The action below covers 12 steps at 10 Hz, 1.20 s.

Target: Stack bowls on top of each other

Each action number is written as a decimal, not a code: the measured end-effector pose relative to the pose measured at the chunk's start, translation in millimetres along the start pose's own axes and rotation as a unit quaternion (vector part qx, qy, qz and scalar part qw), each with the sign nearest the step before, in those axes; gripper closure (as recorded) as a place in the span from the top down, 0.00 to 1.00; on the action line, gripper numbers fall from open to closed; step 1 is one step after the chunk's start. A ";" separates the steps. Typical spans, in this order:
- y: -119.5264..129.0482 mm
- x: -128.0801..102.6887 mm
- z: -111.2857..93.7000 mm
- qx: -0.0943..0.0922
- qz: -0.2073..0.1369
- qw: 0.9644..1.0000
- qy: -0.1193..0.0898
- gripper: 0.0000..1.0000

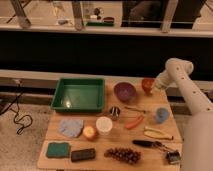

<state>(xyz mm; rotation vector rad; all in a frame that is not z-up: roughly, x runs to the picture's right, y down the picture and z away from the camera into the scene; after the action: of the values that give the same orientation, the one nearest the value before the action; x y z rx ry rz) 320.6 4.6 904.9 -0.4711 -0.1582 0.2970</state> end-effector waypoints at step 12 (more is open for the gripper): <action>14.3 -44.2 -64.1 0.045 -0.045 0.996 -0.058 0.00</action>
<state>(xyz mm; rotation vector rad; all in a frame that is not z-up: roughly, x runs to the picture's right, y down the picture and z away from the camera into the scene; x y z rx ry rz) 289.3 -24.3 838.2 -0.3569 -0.2769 0.2420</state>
